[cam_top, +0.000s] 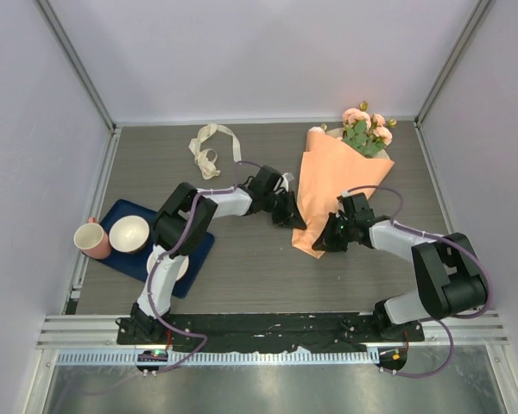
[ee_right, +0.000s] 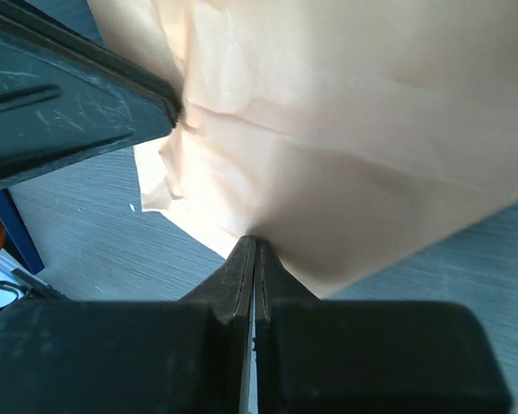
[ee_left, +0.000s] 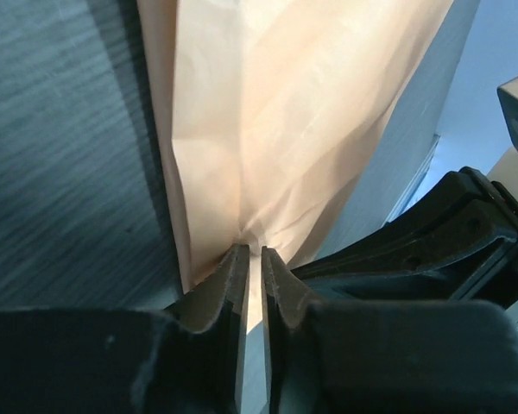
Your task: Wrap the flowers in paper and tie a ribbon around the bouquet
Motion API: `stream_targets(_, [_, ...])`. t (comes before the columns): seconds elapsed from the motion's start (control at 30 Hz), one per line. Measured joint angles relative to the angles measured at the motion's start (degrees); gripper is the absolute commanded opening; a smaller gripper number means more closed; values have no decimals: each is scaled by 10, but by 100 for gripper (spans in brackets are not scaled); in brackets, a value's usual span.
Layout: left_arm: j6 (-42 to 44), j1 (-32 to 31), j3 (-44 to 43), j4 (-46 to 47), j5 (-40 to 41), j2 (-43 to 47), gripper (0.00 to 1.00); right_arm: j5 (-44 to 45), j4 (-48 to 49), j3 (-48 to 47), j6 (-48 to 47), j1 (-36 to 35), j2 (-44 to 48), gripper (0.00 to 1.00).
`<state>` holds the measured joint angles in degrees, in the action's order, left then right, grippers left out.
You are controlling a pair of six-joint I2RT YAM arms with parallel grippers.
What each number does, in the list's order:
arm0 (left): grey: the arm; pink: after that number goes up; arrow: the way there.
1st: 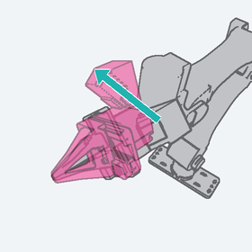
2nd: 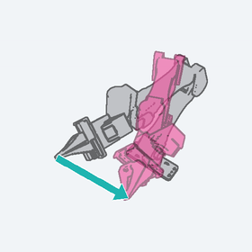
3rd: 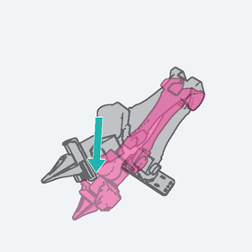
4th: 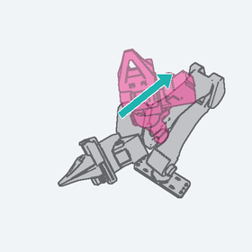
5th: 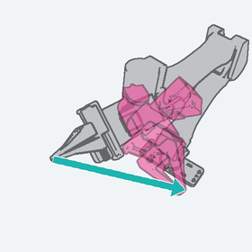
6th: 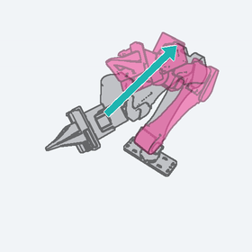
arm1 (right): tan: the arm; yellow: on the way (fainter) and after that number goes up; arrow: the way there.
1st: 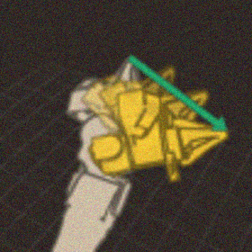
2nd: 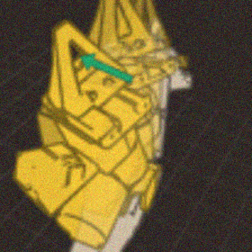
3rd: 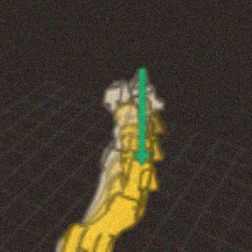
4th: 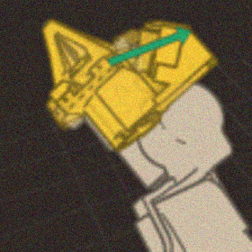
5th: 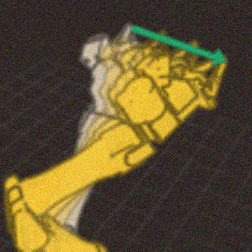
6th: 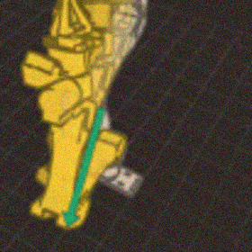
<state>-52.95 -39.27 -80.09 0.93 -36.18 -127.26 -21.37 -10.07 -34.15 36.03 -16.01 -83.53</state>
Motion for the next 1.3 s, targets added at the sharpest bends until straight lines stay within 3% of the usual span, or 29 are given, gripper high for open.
stream_targets(0.2, [57, -1, -15, -77, 9, 31, 47, 11, -8, 24, -2, 0, 36, 4])
stream_targets(0.37, [99, 17, -19, -122, 16, 69, 55, 12, -53, 8, -17, 0, 61, 6])
stream_targets(0.4, [104, 24, -24, -128, 16, 71, 59, 12, -64, -4, -23, 0, 64, 7])
stream_targets(0.43, [113, 32, -35, -134, 14, 72, 72, 13, -74, -17, -29, 0, 68, 8])
stream_targets(0.47, [119, 40, -46, -138, 13, 70, 76, 14, -83, -32, -34, 0, 70, 8])
stream_targets(0.8, [165, 63, -213, -170, -40, -54, 98, 14, -106, -107, -80, 34, 79, 8])
stream_targets(0.97, [163, 61, -259, -176, -65, -94, 93, 3, -123, -107, -94, 68, 79, 8])
stream_targets(1.07, [149, 61, -279, -165, -85, -115, 77, -3, -128, -107, -97, 80, 83, 8])
stream_targets(1.1, [139, 61, -275, -146, -91, -120, 61, -5, -130, -107, -98, 83, 88, 8])
stream_targets(1.3, [29, 59, -201, 7, -106, -131, 32, -10, -144, -117, -96, 88, 122, 8])
